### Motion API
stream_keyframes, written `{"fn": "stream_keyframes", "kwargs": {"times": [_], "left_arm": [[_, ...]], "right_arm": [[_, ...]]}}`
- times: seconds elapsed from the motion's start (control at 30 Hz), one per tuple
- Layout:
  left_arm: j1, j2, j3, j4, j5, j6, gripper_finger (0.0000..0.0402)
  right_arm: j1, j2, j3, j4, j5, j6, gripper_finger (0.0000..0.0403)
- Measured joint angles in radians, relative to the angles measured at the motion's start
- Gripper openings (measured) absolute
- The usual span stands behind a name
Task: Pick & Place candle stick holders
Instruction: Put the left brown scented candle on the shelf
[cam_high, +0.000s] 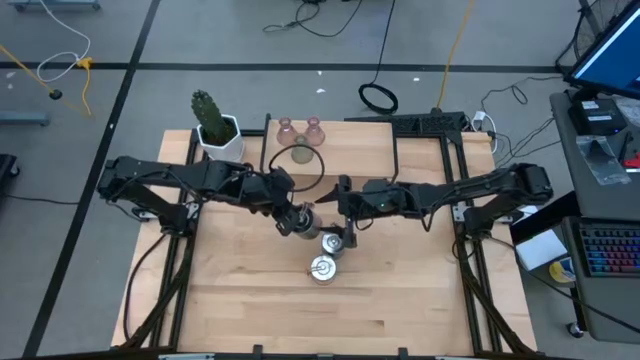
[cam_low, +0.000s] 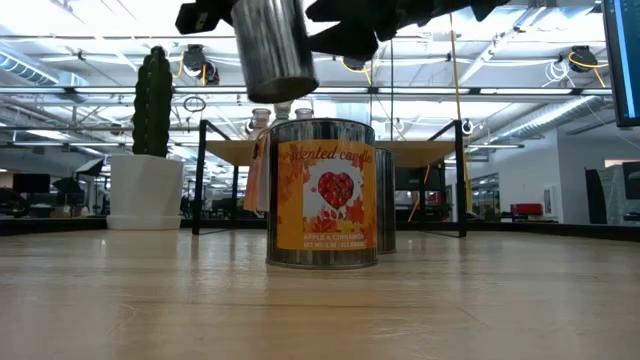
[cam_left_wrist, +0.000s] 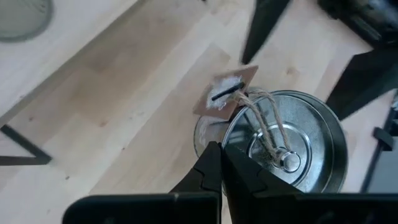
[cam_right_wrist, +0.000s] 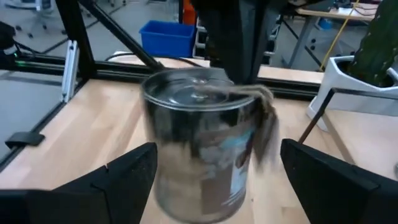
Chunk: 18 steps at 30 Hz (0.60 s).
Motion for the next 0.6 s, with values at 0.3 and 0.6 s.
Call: {"fn": "stream_keyframes", "kwargs": {"times": [0.3, 0.6], "left_arm": [[0.004, 0.0, 0.0, 0.057, -0.004, 0.01, 0.0], [0.017, 0.0, 0.0, 0.108, -0.006, 0.028, 0.0]], "right_arm": [[-0.027, 0.004, 0.0, 0.008, -0.021, -0.001, 0.0334], [-0.036, 0.003, 0.0, 0.008, -0.033, -0.012, 0.0334]]}}
